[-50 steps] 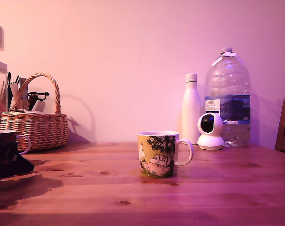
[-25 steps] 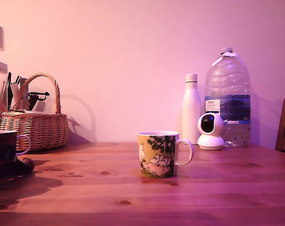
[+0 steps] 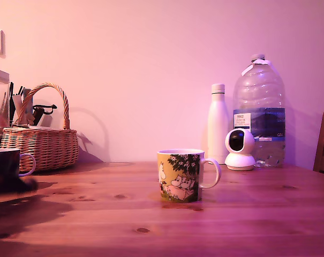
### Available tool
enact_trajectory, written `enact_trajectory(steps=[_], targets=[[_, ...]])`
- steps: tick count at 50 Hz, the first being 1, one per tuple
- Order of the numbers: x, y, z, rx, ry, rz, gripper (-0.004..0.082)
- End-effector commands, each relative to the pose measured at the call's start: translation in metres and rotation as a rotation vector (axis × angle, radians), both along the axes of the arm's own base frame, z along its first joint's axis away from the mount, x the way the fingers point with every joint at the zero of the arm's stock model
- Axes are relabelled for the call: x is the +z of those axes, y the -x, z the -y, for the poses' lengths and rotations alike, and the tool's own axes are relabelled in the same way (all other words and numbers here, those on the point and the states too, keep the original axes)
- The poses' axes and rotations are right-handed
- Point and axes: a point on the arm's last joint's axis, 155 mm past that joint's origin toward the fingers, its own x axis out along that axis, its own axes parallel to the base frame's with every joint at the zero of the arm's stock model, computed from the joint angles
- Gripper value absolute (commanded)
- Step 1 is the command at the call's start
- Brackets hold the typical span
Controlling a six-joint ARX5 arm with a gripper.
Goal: Pick up the coffee capsules from the table one by one and drop them inside the nearest coffee cup
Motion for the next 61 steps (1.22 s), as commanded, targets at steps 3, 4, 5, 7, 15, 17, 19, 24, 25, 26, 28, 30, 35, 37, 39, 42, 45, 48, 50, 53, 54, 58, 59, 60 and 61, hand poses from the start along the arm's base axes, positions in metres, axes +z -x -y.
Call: enact_trajectory(steps=[3,4,5,7,15,17,19,24,25,26,28,30,35,37,39,42,45,48,50,53,54,58,59,60,61], targets=[[0.033,-0.002,-0.002,0.012,0.0,0.06,0.016],[0.037,-0.002,-0.002,0.016,-0.002,0.065,0.016],[0.041,-0.002,-0.003,0.021,-0.004,0.072,0.016],[0.049,-0.002,-0.006,0.034,-0.008,0.083,0.016],[0.074,0.001,-0.017,0.097,-0.025,0.106,0.016],[0.078,0.003,-0.02,0.115,-0.033,0.105,0.016],[0.082,0.005,-0.023,0.129,-0.037,0.103,0.016],[0.092,0.011,-0.029,0.162,-0.05,0.099,0.016],[0.093,0.013,-0.03,0.168,-0.054,0.098,0.016],[0.096,0.014,-0.032,0.175,-0.056,0.1,0.016],[0.1,0.016,-0.034,0.19,-0.063,0.1,0.016],[0.104,0.019,-0.037,0.201,-0.075,0.106,0.016],[0.117,0.024,-0.045,0.241,-0.088,0.126,0.016],[0.123,0.025,-0.048,0.251,-0.088,0.138,0.016],[0.127,0.027,-0.05,0.257,-0.088,0.144,0.016],[0.129,0.03,-0.054,0.266,-0.088,0.144,0.016],[0.129,0.033,-0.057,0.279,-0.083,0.132,0.016],[0.128,0.036,-0.062,0.291,-0.085,0.119,0.016],[0.127,0.037,-0.066,0.303,-0.088,0.113,0.016],[0.128,0.038,-0.071,0.317,-0.089,0.111,0.016],[0.128,0.039,-0.072,0.321,-0.089,0.111,0.016],[0.132,0.04,-0.076,0.332,-0.089,0.119,0.016],[0.132,0.04,-0.077,0.334,-0.089,0.121,0.016],[0.133,0.04,-0.077,0.336,-0.089,0.124,0.016],[0.134,0.04,-0.078,0.337,-0.089,0.126,0.016]])
